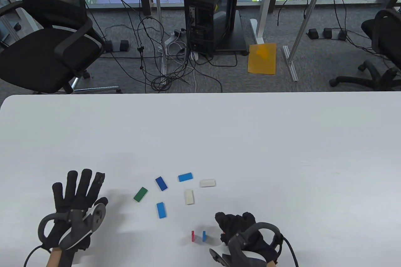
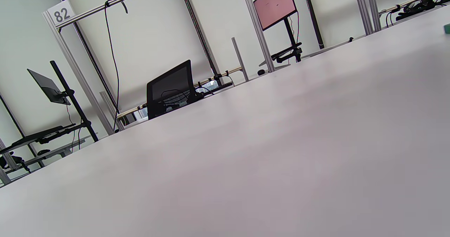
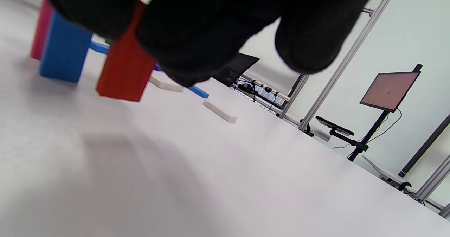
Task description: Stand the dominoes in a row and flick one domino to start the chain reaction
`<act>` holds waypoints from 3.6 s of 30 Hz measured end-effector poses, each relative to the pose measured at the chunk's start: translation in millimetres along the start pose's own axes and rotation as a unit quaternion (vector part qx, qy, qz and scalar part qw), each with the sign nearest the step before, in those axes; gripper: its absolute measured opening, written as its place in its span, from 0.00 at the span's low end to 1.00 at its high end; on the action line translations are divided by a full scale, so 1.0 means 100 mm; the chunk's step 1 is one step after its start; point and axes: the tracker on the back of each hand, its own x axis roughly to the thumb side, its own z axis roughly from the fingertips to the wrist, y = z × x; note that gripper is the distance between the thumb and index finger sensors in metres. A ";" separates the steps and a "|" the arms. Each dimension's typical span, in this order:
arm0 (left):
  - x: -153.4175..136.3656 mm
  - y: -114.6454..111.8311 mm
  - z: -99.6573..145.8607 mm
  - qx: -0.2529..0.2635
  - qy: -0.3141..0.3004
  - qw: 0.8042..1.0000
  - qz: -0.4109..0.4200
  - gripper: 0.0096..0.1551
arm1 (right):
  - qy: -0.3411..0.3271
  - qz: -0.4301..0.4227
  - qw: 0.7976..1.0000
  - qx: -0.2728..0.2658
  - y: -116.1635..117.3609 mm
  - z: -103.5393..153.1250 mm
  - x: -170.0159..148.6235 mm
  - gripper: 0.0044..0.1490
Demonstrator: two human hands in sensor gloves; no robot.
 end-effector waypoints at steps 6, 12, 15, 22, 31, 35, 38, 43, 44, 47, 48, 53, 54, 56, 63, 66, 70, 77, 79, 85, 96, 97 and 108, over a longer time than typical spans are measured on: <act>0.02 0.00 0.00 -0.003 -0.003 1.000 -0.002 0.42 | -0.019 -0.003 1.000 -0.005 0.02 -0.02 0.08 0.50; 0.03 0.00 0.00 -0.003 -0.005 1.000 -0.005 0.43 | -0.032 -0.009 0.999 -0.018 0.05 -0.06 0.16 0.50; 0.03 -0.01 0.00 -0.002 -0.004 1.000 -0.004 0.43 | -0.036 -0.003 0.999 -0.014 0.07 -0.07 0.18 0.50; 0.03 -0.01 0.00 0.000 -0.005 1.000 -0.004 0.43 | -0.040 -0.002 0.999 -0.014 0.07 -0.07 0.19 0.50; 0.03 -0.02 0.00 0.002 -0.003 1.000 -0.004 0.43 | -0.036 0.003 0.999 -0.015 0.09 -0.08 0.20 0.51; 0.04 -0.02 0.00 0.001 -0.006 1.000 -0.004 0.43 | -0.038 0.007 0.999 -0.015 0.07 -0.08 0.20 0.51; 0.04 -0.02 0.00 0.001 -0.006 1.000 -0.005 0.43 | -0.040 0.005 0.999 -0.016 0.06 -0.08 0.20 0.51; 0.04 -0.02 0.01 0.001 -0.006 1.000 -0.005 0.43 | -0.042 0.006 0.999 -0.014 0.05 -0.08 0.20 0.51; 0.04 -0.02 0.01 0.001 -0.006 1.000 -0.005 0.43 | -0.043 0.006 0.999 -0.013 0.05 -0.08 0.20 0.51; 0.04 -0.02 0.01 0.001 -0.006 1.000 -0.005 0.43 | -0.045 0.006 0.999 -0.012 0.05 -0.08 0.21 0.51; 0.05 -0.02 0.01 0.001 -0.007 1.000 -0.006 0.43 | -0.045 0.007 0.999 -0.012 0.05 -0.08 0.21 0.51; 0.04 -0.02 0.01 0.001 -0.007 1.000 -0.005 0.43 | -0.044 0.009 0.999 -0.011 0.05 -0.08 0.21 0.51; 0.04 -0.02 0.01 0.001 -0.007 1.000 -0.005 0.43 | -0.044 0.009 0.999 -0.010 0.05 -0.07 0.21 0.51; 0.04 -0.02 0.01 0.000 -0.007 1.000 -0.005 0.43 | -0.045 0.011 0.999 -0.011 0.05 -0.07 0.21 0.51; 0.05 -0.02 0.01 0.000 -0.008 1.000 -0.005 0.43 | -0.047 0.013 0.999 -0.009 0.04 -0.07 0.22 0.52; 0.05 -0.02 0.01 0.000 -0.009 1.000 -0.006 0.43 | -0.047 0.013 0.999 -0.009 0.04 -0.07 0.22 0.52; 0.05 -0.02 0.01 0.001 -0.008 1.000 -0.005 0.43 | -0.045 0.012 0.999 -0.012 0.03 -0.07 0.21 0.53; 0.04 -0.03 0.01 0.001 -0.006 1.000 -0.005 0.43 | -0.019 -0.003 0.999 -0.042 -0.11 0.03 0.07 0.54; 0.04 -0.03 0.01 -0.001 -0.006 1.000 -0.003 0.43 | -0.007 -0.023 0.998 -0.062 -0.18 0.08 -0.01 0.54; 0.02 0.00 0.02 0.007 -0.003 1.000 0.001 0.43 | 0.033 -0.028 0.993 -0.109 -0.33 0.12 -0.29 0.51; 0.01 -0.01 0.01 0.003 -0.002 1.000 0.000 0.43 | 0.015 -0.050 0.998 -0.024 -0.13 -0.91 -0.58 0.47; 0.01 -0.01 0.01 0.004 -0.001 1.000 0.000 0.43 | 0.012 -0.040 0.999 -0.007 -0.07 -1.02 -0.55 0.47; -0.04 -0.01 0.00 0.002 0.008 1.000 0.001 0.43 | -0.035 0.060 0.994 0.083 0.49 -1.60 -0.25 0.45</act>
